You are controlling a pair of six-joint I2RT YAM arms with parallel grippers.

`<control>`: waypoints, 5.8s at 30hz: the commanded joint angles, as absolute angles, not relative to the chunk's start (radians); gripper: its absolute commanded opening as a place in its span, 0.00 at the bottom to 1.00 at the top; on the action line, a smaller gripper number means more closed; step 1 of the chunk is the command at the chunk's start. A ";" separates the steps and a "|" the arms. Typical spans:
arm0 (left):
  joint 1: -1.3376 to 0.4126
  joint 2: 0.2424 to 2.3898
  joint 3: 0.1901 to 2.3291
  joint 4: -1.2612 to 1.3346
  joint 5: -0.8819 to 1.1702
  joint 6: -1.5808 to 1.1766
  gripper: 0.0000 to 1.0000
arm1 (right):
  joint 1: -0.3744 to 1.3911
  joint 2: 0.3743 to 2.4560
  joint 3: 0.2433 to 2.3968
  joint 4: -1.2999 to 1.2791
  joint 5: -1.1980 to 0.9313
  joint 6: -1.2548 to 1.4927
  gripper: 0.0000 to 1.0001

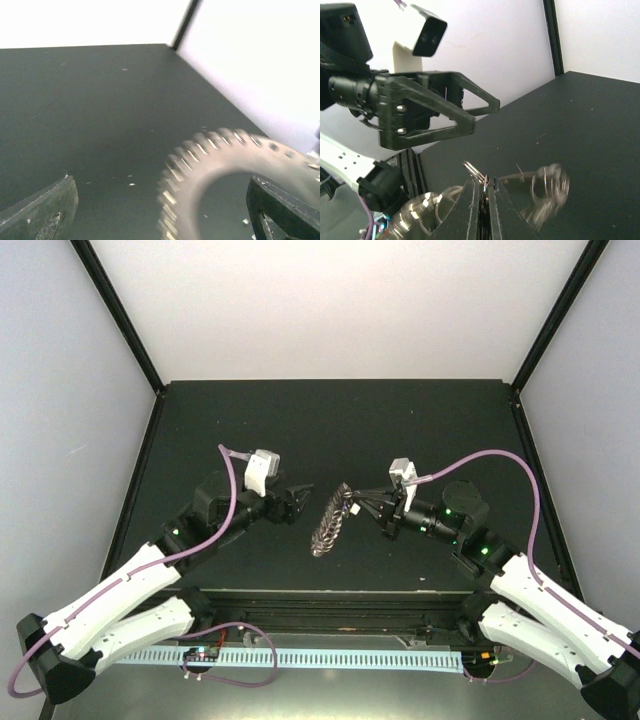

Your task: Remove the keys from the keyring

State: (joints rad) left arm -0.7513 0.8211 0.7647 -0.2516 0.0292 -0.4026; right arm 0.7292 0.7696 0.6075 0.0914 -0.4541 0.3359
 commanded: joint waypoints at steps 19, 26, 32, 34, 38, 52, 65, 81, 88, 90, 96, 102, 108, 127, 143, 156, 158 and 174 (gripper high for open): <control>-0.752 0.958 0.979 -0.185 0.803 -0.155 0.50 | 0.735 0.799 0.825 -0.109 -0.687 0.150 0.01; -0.758 0.998 0.979 -0.150 0.833 -0.183 0.36 | 0.735 0.804 0.834 -0.120 -0.698 0.146 0.01; -0.782 1.029 0.974 -0.088 0.849 -0.221 0.24 | 0.735 0.810 0.833 -0.118 -0.692 0.143 0.01; -0.785 1.033 0.974 -0.084 0.845 -0.221 0.20 | 0.735 0.811 0.835 -0.122 -0.692 0.140 0.01; -0.787 1.037 0.974 -0.094 0.821 -0.215 0.11 | 0.735 0.809 0.835 -0.125 -0.685 0.135 0.01; -0.788 0.963 0.882 0.025 0.825 -0.216 0.02 | 0.736 0.734 0.794 -0.092 -0.566 0.191 0.01; -0.790 0.885 0.791 0.301 0.783 -0.305 0.01 | 0.733 0.744 0.726 0.033 -0.654 0.354 0.01; -0.795 0.841 0.765 0.217 0.637 -0.280 0.02 | 0.733 0.691 0.714 0.111 -0.715 0.347 0.01; -0.795 0.839 0.760 0.192 0.567 -0.285 0.02 | 0.733 0.677 0.727 0.119 -0.737 0.343 0.01; -0.795 0.838 0.758 0.193 0.560 -0.289 0.01 | 0.734 0.677 0.726 0.128 -0.747 0.349 0.01; -0.795 0.849 0.762 0.185 0.532 -0.310 0.02 | 0.733 0.678 0.729 0.137 -0.767 0.354 0.01; -0.795 0.867 0.777 0.154 0.492 -0.332 0.01 | 0.734 0.691 0.744 0.133 -0.794 0.350 0.01; -0.795 0.892 0.791 0.135 0.494 -0.332 0.01 | 0.734 0.707 0.750 0.153 -0.815 0.357 0.01; -0.795 0.851 0.821 0.050 0.858 -0.225 0.02 | 0.726 0.679 0.803 0.062 -0.849 0.329 0.01; -0.797 0.864 0.941 -0.208 0.937 -0.053 0.02 | 0.718 0.796 0.949 -0.043 -0.978 0.378 0.01; -0.856 0.859 0.994 -0.431 0.758 0.159 0.01 | 0.707 0.864 0.971 -0.031 -0.991 0.496 0.01; -0.861 0.863 0.994 -0.437 0.748 0.166 0.01 | 0.704 0.865 0.964 -0.033 -0.990 0.497 0.01; -0.893 0.878 0.954 -0.451 0.714 0.207 0.01 | 0.636 0.883 0.997 -0.187 -1.070 0.414 0.01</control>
State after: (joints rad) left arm -0.8799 0.8845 0.9783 -0.3344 0.6895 0.1818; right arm 0.6930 0.9142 0.9314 -0.2005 -1.0454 0.4507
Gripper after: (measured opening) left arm 0.019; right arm 0.021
